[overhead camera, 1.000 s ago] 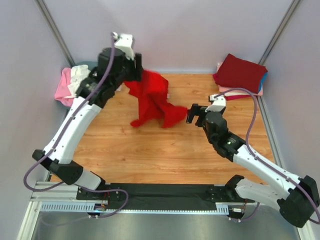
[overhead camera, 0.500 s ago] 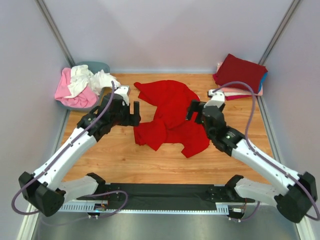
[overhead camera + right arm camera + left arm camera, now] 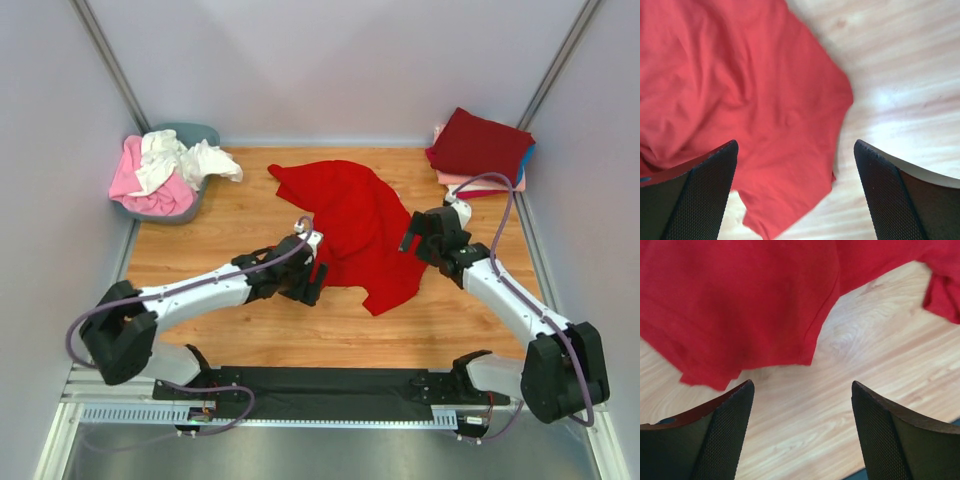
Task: Fold and stack the t-shirts
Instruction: Flatten the tshirt out
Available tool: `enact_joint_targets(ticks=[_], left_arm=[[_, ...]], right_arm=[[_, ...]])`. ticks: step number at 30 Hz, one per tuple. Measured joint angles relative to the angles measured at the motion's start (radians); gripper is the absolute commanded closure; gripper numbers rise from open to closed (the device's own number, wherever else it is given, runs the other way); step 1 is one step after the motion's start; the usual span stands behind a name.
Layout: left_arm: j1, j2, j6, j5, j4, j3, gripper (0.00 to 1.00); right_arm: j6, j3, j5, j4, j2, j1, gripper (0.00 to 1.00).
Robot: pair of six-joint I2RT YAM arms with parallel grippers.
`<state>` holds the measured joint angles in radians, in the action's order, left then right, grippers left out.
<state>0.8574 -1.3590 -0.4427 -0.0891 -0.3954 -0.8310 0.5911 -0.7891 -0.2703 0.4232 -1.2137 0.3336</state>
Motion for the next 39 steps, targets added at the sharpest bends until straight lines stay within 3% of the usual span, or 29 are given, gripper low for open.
enact_joint_targets(ticks=[6, 11, 14, 15, 17, 18, 19, 26, 31, 35, 39], left_arm=[[0.060, -0.216, -0.003, -0.071, 0.048, -0.045, 0.14], [0.097, -0.344, -0.014, -0.154, 0.039, -0.137, 0.27], [0.099, -0.372, -0.028, -0.199, 0.041, -0.167, 0.45], [0.099, -0.378, -0.031, -0.214, 0.040, -0.173, 0.60], [0.099, -0.390, -0.042, -0.238, 0.039, -0.182, 0.75], [0.099, -0.395, -0.043, -0.250, 0.039, -0.187, 0.97], [0.099, -0.401, -0.051, -0.264, 0.037, -0.191, 1.00], [0.098, -0.330, -0.051, -0.287, -0.082, -0.194, 1.00], [0.073, 0.092, -0.053, -0.278, -0.268, -0.241, 1.00], [-0.008, 0.299, -0.055, -0.295, -0.355, -0.333, 1.00], [-0.044, 0.337, -0.061, -0.313, -0.460, -0.303, 1.00]], right_arm=[[0.007, 0.054, 0.071, 0.015, 0.004, 0.003, 0.00], [0.007, 0.064, 0.089, 0.020, 0.021, 0.003, 0.00], [0.007, 0.083, 0.097, 0.020, 0.035, 0.003, 0.00], [0.006, 0.090, 0.099, 0.019, 0.037, 0.002, 0.00], [0.006, 0.103, 0.105, 0.019, 0.037, 0.002, 0.00], [0.006, 0.109, 0.107, 0.021, 0.037, 0.003, 0.00], [0.007, 0.114, 0.108, 0.021, 0.037, 0.003, 0.00], [0.002, 0.121, 0.105, 0.022, 0.037, -0.015, 0.00], [-0.014, 0.084, 0.106, 0.043, 0.037, -0.066, 0.01], [-0.033, -0.063, 0.135, 0.049, -0.016, -0.069, 0.01], [-0.066, -0.340, 0.184, 0.046, -0.222, -0.069, 0.03]])
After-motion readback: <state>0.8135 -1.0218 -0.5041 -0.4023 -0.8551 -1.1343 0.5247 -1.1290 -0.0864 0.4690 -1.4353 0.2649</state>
